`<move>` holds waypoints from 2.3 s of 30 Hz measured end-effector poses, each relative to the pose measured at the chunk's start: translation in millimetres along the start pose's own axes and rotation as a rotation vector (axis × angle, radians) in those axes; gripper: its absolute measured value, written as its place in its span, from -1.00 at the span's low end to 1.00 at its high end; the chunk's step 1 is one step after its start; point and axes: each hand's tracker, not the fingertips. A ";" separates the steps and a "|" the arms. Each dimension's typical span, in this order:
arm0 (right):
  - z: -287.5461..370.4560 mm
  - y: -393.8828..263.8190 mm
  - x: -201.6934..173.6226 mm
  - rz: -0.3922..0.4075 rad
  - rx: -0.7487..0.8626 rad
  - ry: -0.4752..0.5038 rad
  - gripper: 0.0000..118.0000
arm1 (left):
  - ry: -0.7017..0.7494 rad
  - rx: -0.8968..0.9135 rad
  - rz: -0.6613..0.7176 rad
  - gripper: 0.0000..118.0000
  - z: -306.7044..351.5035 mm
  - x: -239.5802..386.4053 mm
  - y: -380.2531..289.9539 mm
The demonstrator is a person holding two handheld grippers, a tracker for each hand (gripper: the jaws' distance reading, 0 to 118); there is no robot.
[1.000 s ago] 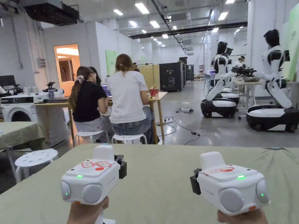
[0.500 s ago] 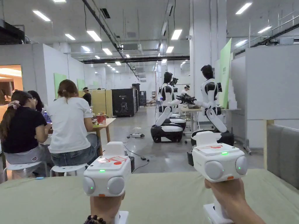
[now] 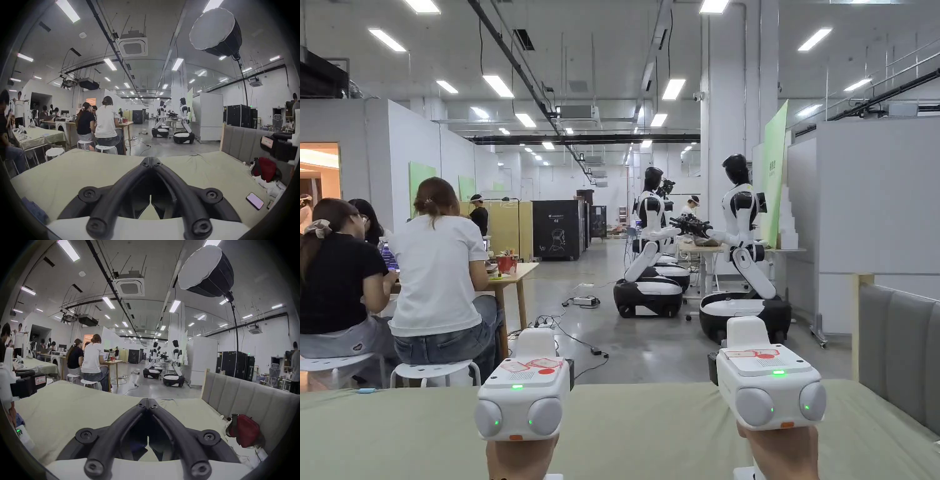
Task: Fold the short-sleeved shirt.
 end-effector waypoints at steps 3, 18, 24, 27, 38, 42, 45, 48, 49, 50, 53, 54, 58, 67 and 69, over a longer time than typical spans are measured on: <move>-1.3 0.1 0.3 0.000 0.008 0.008 -1.00 | 0.000 0.003 0.029 -1.00 -4.2 -7.4 2.5; -24.7 -14.5 2.3 -0.051 0.004 0.021 -0.07 | -0.021 0.008 0.000 0.09 -17.1 2.6 -7.6; -29.7 -24.6 2.8 -0.045 0.002 0.005 1.00 | -0.031 0.013 -0.027 1.00 -24.2 6.6 -18.7; -30.5 -30.9 5.0 -0.053 0.015 0.000 1.00 | -0.043 0.010 -0.031 1.00 -30.4 6.6 -20.2; -33.1 -32.4 5.9 -0.056 -0.003 0.039 1.00 | -0.024 0.001 -0.030 1.00 -26.6 3.6 -18.3; -27.8 -30.8 0.6 -0.044 0.009 0.039 1.00 | -0.017 -0.002 -0.020 1.00 -26.1 -0.3 -22.0; -28.1 -30.2 -0.6 -0.047 0.003 0.045 1.00 | 0.004 0.006 -0.017 1.00 -25.4 -2.2 -23.1; -30.2 -31.2 -1.5 -0.048 0.007 0.042 1.00 | -0.011 -0.007 0.003 1.00 -26.0 -5.0 -21.4; -30.3 -31.4 -1.7 -0.047 0.005 0.044 1.00 | -0.010 -0.007 0.002 1.00 -27.1 -5.9 -22.5; -36.2 -35.6 -1.7 -0.047 0.003 0.042 1.00 | -0.009 -0.004 -0.003 1.00 -26.5 -6.2 -22.9; -36.4 -38.3 -3.1 -0.033 -0.003 0.055 1.00 | -0.011 -0.010 -0.010 1.00 -22.1 -5.6 -23.0; -34.1 -36.8 -3.8 -0.029 0.000 0.058 1.00 | -0.013 -0.012 -0.010 1.00 -20.2 -5.8 -23.8; -21.9 -37.7 -4.5 -0.029 0.000 0.050 1.00 | -0.016 -0.013 -0.028 1.00 -13.7 -6.6 -26.3; -23.4 -41.5 -6.4 -0.044 -0.015 0.054 1.00 | -0.016 -0.005 -0.031 1.00 -10.5 -11.3 -30.0; -23.5 -42.1 -8.3 -0.034 -0.009 0.059 1.00 | -0.008 -0.002 -0.038 1.00 -11.2 -9.6 -31.3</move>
